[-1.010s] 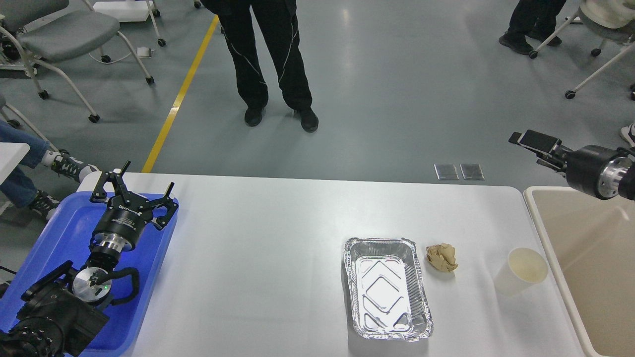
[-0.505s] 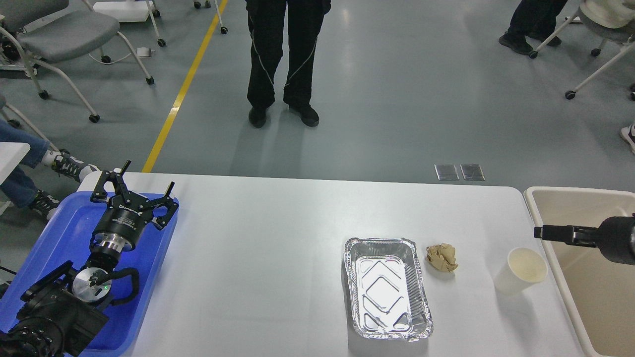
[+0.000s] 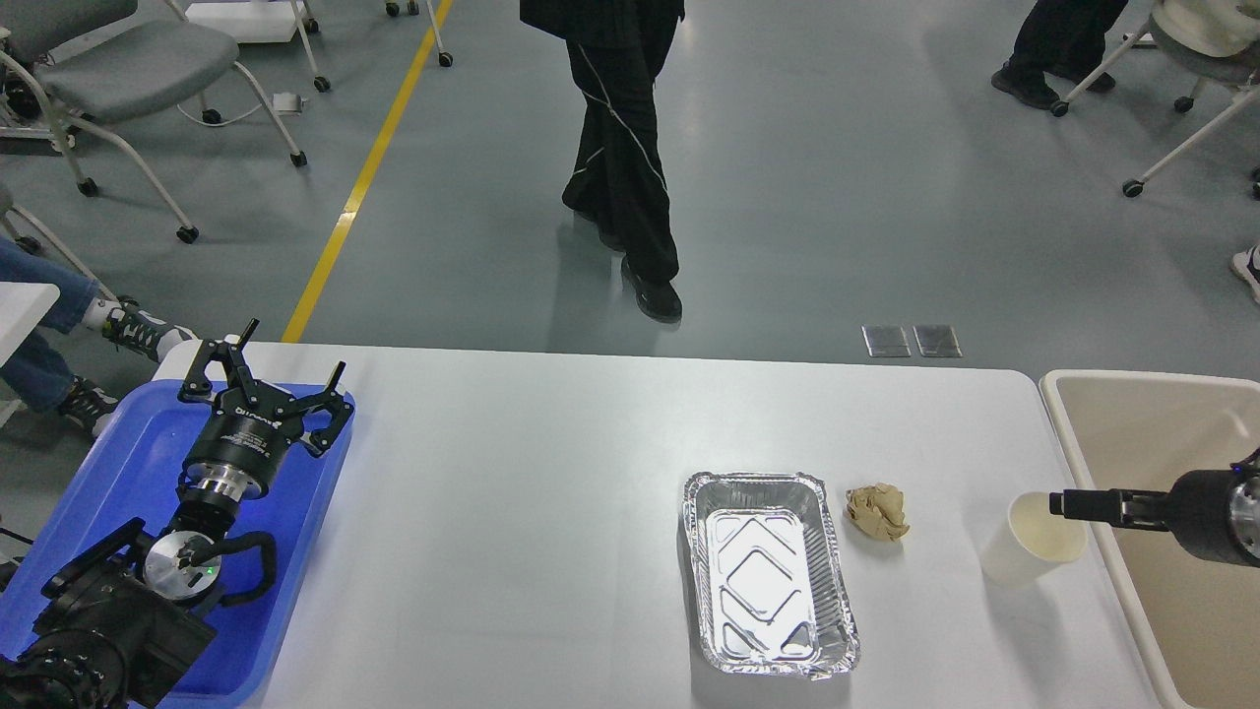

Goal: Tidy desktop

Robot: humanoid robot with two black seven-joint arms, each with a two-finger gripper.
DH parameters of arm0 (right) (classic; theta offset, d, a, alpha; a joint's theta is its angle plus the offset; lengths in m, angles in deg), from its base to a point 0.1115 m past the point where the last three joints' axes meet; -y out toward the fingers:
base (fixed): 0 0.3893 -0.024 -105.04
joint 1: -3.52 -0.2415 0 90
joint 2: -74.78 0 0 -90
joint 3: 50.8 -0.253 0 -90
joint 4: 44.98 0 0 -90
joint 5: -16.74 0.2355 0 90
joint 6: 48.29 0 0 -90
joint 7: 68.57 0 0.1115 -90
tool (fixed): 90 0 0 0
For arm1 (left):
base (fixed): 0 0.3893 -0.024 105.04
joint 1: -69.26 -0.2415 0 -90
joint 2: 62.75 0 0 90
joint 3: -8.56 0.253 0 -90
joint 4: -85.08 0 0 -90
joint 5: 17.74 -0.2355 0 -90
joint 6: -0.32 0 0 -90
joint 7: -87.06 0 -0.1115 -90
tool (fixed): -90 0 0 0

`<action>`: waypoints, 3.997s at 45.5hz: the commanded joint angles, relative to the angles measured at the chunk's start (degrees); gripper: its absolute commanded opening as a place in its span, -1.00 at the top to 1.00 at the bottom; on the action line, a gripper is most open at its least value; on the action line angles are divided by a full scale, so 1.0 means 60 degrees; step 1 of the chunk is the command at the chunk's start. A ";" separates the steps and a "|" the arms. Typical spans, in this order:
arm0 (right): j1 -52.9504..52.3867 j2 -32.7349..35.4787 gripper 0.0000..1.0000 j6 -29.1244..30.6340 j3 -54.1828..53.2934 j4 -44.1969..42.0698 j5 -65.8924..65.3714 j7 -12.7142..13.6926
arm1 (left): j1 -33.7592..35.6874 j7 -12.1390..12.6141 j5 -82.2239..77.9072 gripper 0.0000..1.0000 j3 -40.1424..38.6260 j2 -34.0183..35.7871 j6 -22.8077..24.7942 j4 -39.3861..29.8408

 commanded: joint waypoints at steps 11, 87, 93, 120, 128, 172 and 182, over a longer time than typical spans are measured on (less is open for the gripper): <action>0.1153 -0.1162 -0.95 -0.0173 -0.0372 -0.1376 0.0040 -0.0024 | 0.0000 0.0000 0.0000 -1.00 0.0000 0.0000 0.0000 0.0001; 0.1082 -0.1323 1.00 -0.0583 -0.2013 -0.1978 0.0260 -0.2265 | 0.0000 0.0000 0.0000 -1.00 0.0000 0.0000 0.0000 -0.0013; 0.0291 -0.1338 1.00 -0.0554 -0.2027 -0.1612 0.0508 -0.2265 | 0.0000 0.0000 0.0000 -1.00 0.0000 0.0000 0.0000 0.0001; -0.2552 -0.0928 1.00 0.0661 -0.2042 -0.0864 0.4199 -0.2265 | 0.0000 0.0000 0.0000 -1.00 0.0000 0.0000 0.0000 0.0001; -0.2684 -0.0752 1.00 0.0808 -0.2042 -0.0996 0.5152 -0.2251 | 0.0000 0.0000 0.0000 -1.00 0.0000 0.0000 0.0000 0.0001; 0.1578 -0.1162 1.00 0.0677 -0.2086 -0.7778 0.9298 0.1072 | 0.0000 0.0000 0.0000 -1.00 0.0000 0.0000 0.0000 0.0001; 0.2588 -0.1967 1.00 0.0428 -0.3374 -0.8860 0.9401 0.2407 | 0.0000 0.0000 0.0000 -1.00 0.0000 0.0000 0.0000 0.0001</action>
